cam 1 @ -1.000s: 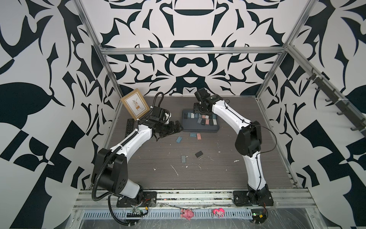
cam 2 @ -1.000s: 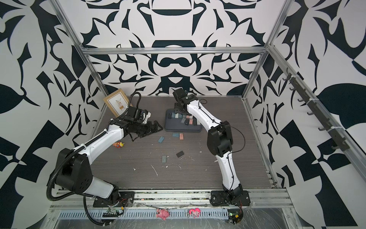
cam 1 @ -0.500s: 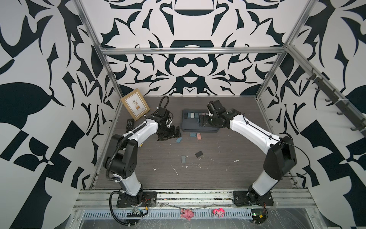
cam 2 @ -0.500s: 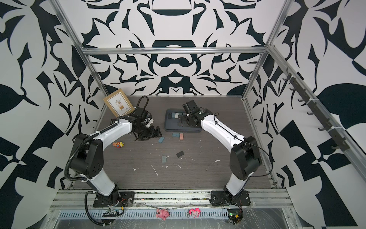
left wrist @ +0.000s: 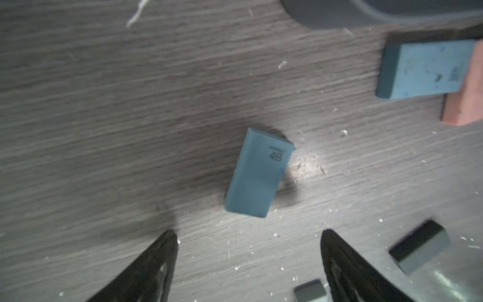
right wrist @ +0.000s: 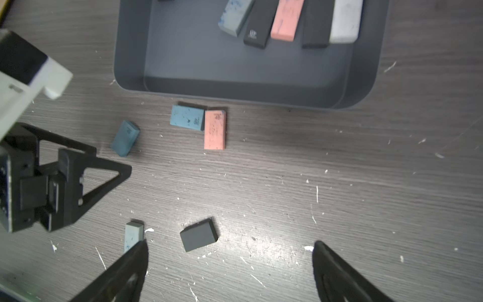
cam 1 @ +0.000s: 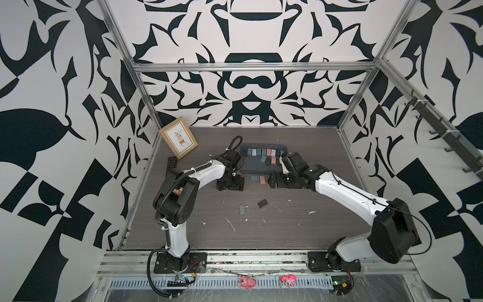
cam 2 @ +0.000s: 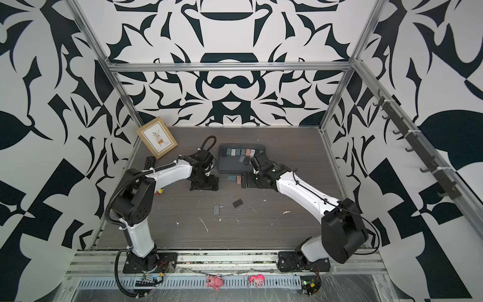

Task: Put the eraser in the storage box
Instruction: Place the eraser in the storage box, then pick up the eraser from the center of the board.

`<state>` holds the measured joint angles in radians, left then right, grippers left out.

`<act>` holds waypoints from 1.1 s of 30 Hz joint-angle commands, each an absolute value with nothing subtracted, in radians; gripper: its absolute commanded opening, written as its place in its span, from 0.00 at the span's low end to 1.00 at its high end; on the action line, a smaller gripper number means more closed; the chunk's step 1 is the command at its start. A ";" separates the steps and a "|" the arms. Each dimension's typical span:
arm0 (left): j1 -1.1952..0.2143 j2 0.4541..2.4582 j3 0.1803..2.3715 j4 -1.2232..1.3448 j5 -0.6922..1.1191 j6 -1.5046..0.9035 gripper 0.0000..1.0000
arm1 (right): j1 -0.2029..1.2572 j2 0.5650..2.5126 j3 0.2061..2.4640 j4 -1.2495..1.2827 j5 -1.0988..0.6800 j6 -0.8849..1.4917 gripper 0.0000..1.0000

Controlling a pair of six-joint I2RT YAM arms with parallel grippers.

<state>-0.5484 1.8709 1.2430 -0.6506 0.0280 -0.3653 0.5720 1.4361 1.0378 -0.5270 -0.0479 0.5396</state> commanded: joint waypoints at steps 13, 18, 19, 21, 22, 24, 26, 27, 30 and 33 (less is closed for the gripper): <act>-0.549 1.937 1.256 -0.630 -0.055 -0.344 0.66 | 0.577 1.411 1.036 -0.467 -0.061 0.575 0.99; -0.551 1.949 1.264 -0.626 -0.055 -0.341 0.59 | 0.576 1.414 1.039 -0.467 -0.061 0.582 0.99; -0.550 1.951 1.270 -0.626 -0.052 -0.341 0.59 | 0.576 1.414 1.040 -0.467 -0.061 0.582 0.99; -0.556 1.951 1.282 -0.624 -0.048 -0.339 0.59 | 0.577 1.414 1.042 -0.472 -0.061 0.582 0.99; -0.559 1.951 1.289 -0.624 -0.049 -0.336 0.60 | 0.577 1.411 1.043 -0.474 -0.061 0.584 0.99; -0.567 1.952 1.303 -0.624 -0.055 -0.328 0.61 | 0.576 1.405 1.042 -0.474 -0.060 0.586 0.99; -0.571 1.960 1.318 -0.626 -0.061 -0.317 0.63 | 0.577 1.399 1.040 -0.475 -0.056 0.587 0.99; -0.572 1.967 1.328 -0.634 -0.066 -0.312 0.63 | 0.576 1.396 1.040 -0.477 -0.053 0.586 0.99; -0.572 1.987 1.350 -0.653 -0.084 -0.299 0.64 | 0.576 1.385 1.037 -0.482 -0.045 0.586 0.99; -0.571 1.998 1.354 -0.652 -0.088 -0.295 0.64 | 0.575 1.378 1.033 -0.483 -0.040 0.587 0.99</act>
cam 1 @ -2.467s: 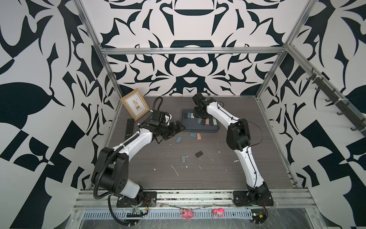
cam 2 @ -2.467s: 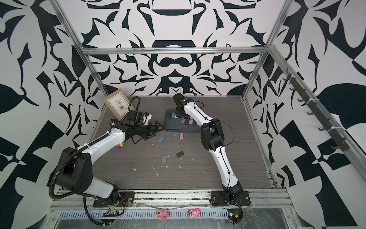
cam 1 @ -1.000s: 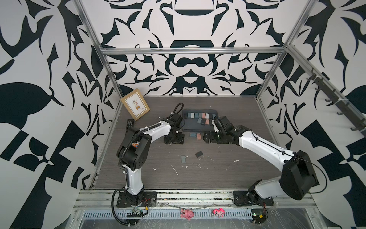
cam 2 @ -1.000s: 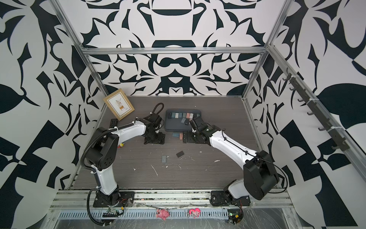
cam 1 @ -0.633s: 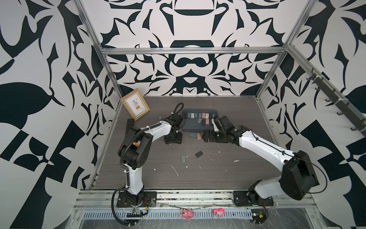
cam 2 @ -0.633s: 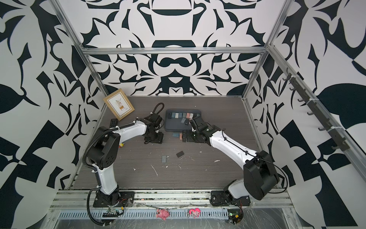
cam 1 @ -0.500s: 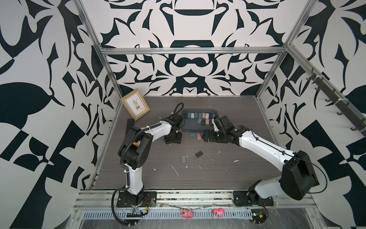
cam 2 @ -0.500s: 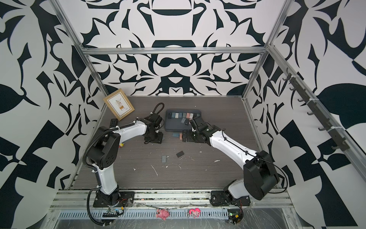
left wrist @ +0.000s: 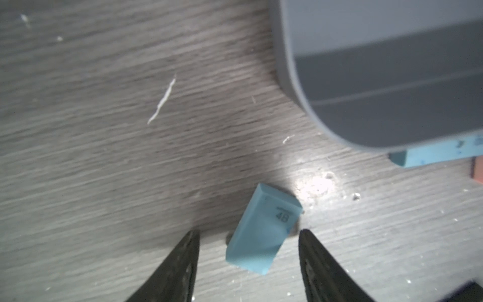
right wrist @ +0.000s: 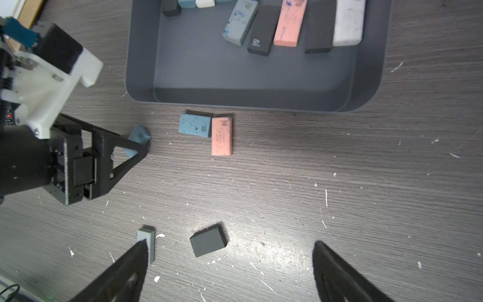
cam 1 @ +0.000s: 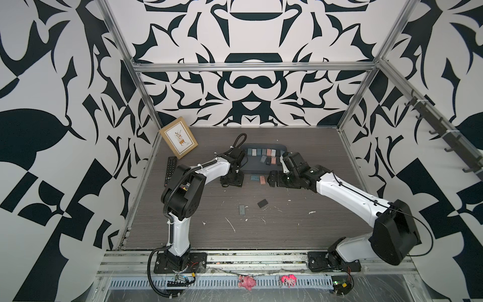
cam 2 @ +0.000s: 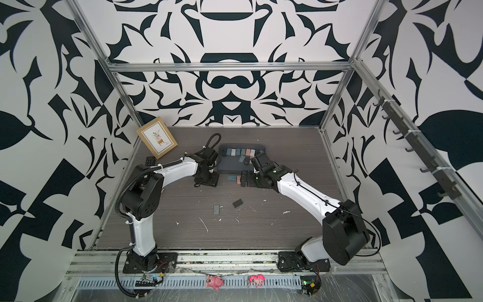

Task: Put the eraser in the storage box
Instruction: Pick up the eraser from the center of the board.

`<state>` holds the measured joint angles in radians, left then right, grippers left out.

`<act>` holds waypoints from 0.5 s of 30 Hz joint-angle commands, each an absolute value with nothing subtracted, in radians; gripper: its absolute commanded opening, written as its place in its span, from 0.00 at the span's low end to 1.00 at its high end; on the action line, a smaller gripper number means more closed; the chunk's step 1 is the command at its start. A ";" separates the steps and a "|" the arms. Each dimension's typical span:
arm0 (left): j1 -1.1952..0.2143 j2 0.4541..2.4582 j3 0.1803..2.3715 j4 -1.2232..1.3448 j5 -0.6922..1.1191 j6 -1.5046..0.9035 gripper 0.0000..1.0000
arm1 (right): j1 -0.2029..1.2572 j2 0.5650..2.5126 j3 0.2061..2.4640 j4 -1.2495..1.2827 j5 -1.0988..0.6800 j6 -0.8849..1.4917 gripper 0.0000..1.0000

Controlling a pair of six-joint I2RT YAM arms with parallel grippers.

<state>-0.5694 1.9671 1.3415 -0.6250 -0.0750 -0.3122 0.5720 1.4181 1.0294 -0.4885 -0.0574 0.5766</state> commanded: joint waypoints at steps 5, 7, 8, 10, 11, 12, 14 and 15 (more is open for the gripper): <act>-0.571 2.018 1.365 -0.658 -0.092 -0.289 0.57 | 0.575 1.373 1.028 -0.483 -0.031 0.585 0.99; -0.571 2.018 1.359 -0.654 -0.093 -0.290 0.49 | 0.574 1.374 1.030 -0.483 -0.028 0.585 0.99; -0.572 2.017 1.355 -0.654 -0.091 -0.290 0.45 | 0.573 1.376 1.029 -0.484 -0.028 0.585 0.99; -0.571 2.019 1.349 -0.653 -0.087 -0.294 0.40 | 0.572 1.374 1.034 -0.486 -0.025 0.585 0.99; -0.572 2.019 1.347 -0.652 -0.085 -0.296 0.39 | 0.571 1.371 1.034 -0.486 -0.023 0.586 0.99; -0.572 2.018 1.345 -0.653 -0.082 -0.299 0.35 | 0.570 1.368 1.034 -0.489 -0.022 0.586 0.99; -0.572 2.015 1.341 -0.651 -0.075 -0.303 0.31 | 0.567 1.363 1.033 -0.489 -0.020 0.586 0.99; -0.572 2.011 1.341 -0.652 -0.073 -0.304 0.30 | 0.566 1.362 1.033 -0.490 -0.020 0.586 0.99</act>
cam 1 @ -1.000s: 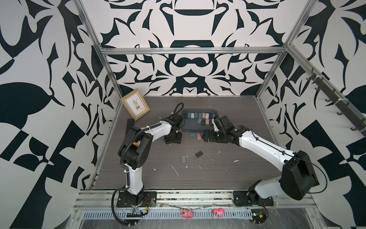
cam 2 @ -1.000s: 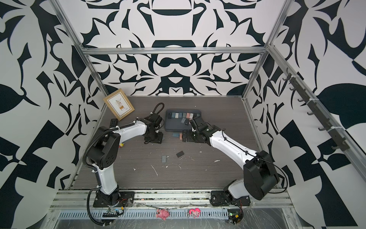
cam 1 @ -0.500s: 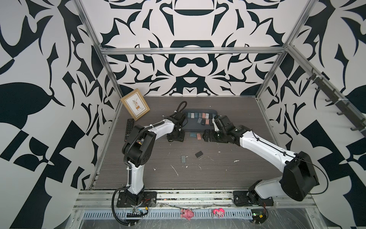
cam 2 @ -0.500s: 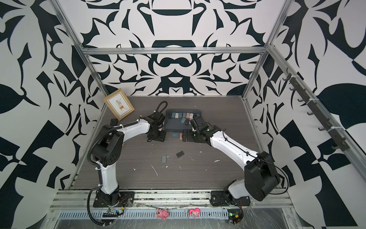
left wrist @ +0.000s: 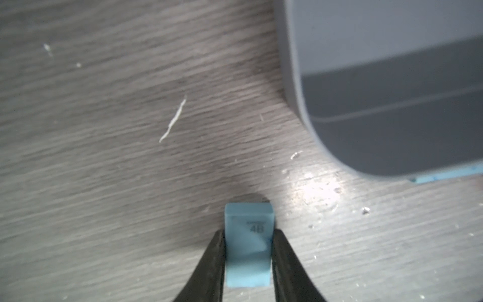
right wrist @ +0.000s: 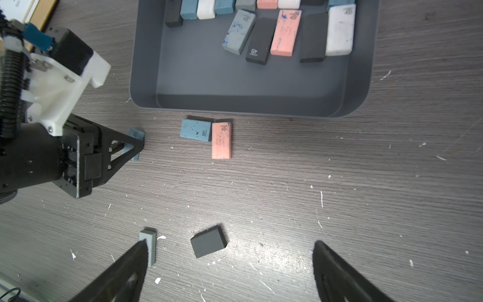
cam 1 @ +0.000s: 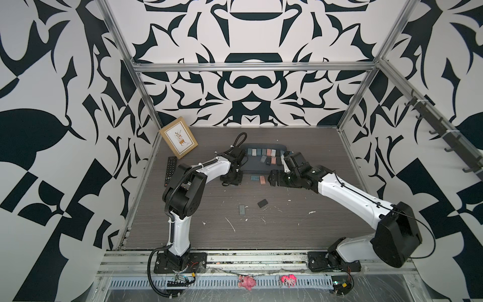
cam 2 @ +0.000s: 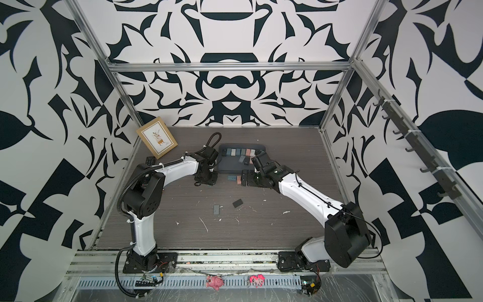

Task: Put the eraser in the storage box
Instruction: Pick up the eraser from the center of the board.

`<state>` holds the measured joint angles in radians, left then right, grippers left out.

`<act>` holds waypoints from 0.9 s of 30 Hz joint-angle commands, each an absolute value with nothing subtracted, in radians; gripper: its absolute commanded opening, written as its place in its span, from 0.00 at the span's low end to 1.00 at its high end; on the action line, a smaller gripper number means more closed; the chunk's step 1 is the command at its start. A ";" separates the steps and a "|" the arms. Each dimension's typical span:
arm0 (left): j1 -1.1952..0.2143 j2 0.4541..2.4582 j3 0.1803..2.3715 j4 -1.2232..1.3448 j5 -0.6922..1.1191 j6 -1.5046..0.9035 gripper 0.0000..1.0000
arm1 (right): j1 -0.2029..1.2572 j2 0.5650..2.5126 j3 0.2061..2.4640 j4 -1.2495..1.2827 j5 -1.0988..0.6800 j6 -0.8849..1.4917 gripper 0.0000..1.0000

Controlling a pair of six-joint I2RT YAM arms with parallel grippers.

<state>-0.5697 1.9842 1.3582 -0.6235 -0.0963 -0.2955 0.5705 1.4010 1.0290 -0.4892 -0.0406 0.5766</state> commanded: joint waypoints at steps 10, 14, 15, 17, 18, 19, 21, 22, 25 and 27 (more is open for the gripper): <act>-0.564 1.919 1.298 -0.600 0.069 -0.396 0.22 | 0.554 1.351 1.042 -0.501 -0.026 0.583 0.99; -0.564 1.895 1.303 -0.595 0.112 -0.428 0.22 | 0.546 1.350 1.051 -0.505 -0.028 0.581 0.99; -0.564 1.891 1.309 -0.599 0.116 -0.433 0.22 | 0.543 1.350 1.053 -0.508 -0.029 0.580 0.99; -0.564 1.883 1.321 -0.611 0.119 -0.438 0.21 | 0.538 1.351 1.061 -0.513 -0.031 0.577 0.99; -0.564 1.878 1.326 -0.615 0.121 -0.439 0.21 | 0.535 1.351 1.064 -0.514 -0.032 0.575 0.99; -0.565 1.872 1.331 -0.620 0.122 -0.442 0.21 | 0.533 1.351 1.066 -0.515 -0.034 0.574 0.99; -0.564 1.856 1.345 -0.637 0.121 -0.445 0.21 | 0.523 1.349 1.072 -0.517 -0.038 0.571 0.99; -0.564 1.848 1.352 -0.642 0.120 -0.445 0.21 | 0.518 1.351 1.073 -0.517 -0.041 0.569 0.99; -0.564 1.818 1.373 -0.661 0.113 -0.446 0.21 | 0.504 1.354 1.085 -0.520 -0.052 0.562 0.99; -0.565 1.796 1.390 -0.677 0.108 -0.448 0.21 | 0.495 1.357 1.095 -0.522 -0.055 0.559 0.99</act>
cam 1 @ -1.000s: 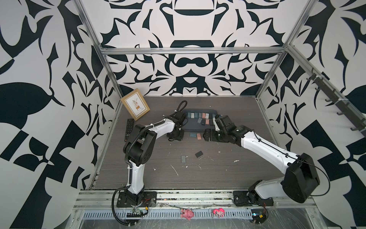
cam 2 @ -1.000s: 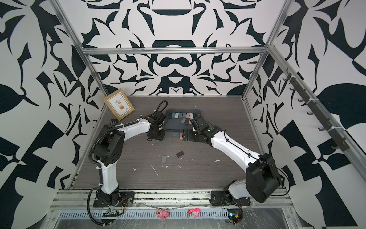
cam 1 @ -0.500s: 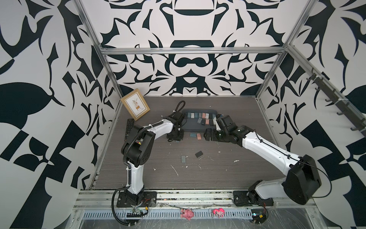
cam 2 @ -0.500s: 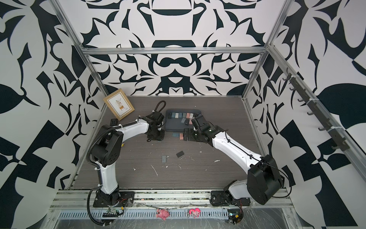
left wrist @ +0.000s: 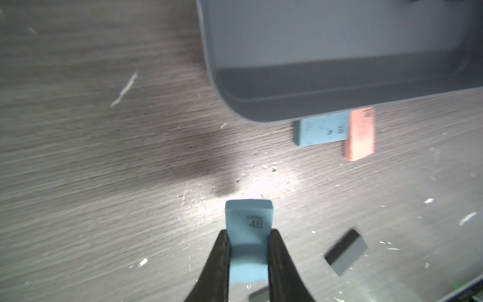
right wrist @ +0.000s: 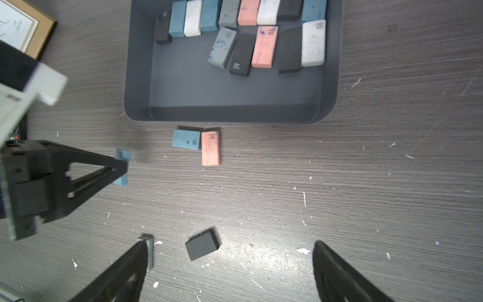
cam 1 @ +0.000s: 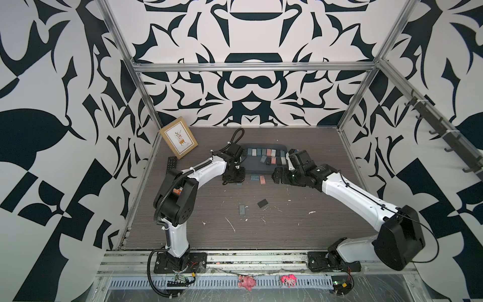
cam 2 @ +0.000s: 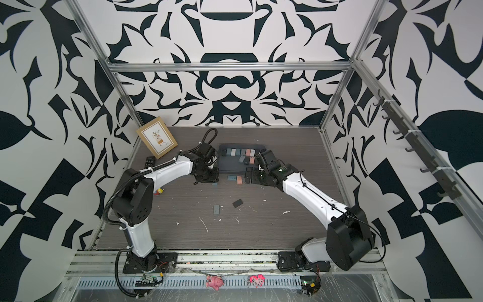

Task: Put the eraser in the storage box
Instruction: Pick up the eraser from the center of the board, then place the eraser in the storage box.

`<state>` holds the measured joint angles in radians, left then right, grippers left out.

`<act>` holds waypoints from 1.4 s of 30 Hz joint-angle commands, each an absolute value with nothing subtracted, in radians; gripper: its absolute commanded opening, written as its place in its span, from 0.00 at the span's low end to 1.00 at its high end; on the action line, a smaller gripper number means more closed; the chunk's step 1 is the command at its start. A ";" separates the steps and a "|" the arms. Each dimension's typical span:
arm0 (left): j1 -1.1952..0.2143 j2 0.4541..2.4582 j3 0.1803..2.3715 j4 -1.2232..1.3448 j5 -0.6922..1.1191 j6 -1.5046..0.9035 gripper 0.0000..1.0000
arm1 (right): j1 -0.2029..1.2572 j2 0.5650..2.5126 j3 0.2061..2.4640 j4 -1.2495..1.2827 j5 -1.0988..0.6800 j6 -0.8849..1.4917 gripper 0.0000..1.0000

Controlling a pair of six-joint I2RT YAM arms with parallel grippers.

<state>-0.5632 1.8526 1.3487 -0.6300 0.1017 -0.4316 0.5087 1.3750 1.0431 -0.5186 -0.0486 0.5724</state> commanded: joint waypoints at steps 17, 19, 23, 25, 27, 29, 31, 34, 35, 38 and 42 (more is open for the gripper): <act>-0.564 1.748 1.607 -0.723 0.131 -0.468 0.20 | 0.423 1.421 1.247 -0.552 -0.095 0.525 0.99; -0.565 1.769 1.645 -0.720 0.145 -0.474 0.20 | 0.417 1.437 1.265 -0.552 -0.100 0.526 0.99; -0.564 1.818 1.710 -0.707 0.177 -0.498 0.20 | 0.410 1.465 1.295 -0.548 -0.107 0.529 0.99; -0.564 1.847 1.741 -0.693 0.195 -0.514 0.20 | 0.407 1.479 1.304 -0.544 -0.110 0.532 0.99; -0.565 1.875 1.765 -0.679 0.209 -0.528 0.19 | 0.404 1.490 1.308 -0.540 -0.110 0.533 0.99; -0.564 1.903 1.787 -0.667 0.221 -0.541 0.19 | 0.402 1.500 1.310 -0.536 -0.110 0.534 0.99; -0.563 1.933 1.805 -0.651 0.225 -0.554 0.19 | 0.402 1.516 1.310 -0.534 -0.112 0.534 0.99; -0.564 1.973 1.820 -0.619 0.229 -0.574 0.19 | 0.402 1.540 1.309 -0.529 -0.123 0.532 0.99; -0.564 1.984 1.824 -0.610 0.230 -0.580 0.19 | 0.402 1.549 1.309 -0.532 -0.128 0.532 0.99; -0.564 2.027 1.837 -0.588 0.227 -0.601 0.19 | 0.402 1.570 1.302 -0.536 -0.132 0.536 0.99; -0.564 2.083 1.850 -0.558 0.233 -0.625 0.19 | 0.402 1.587 1.273 -0.512 -0.144 0.549 0.99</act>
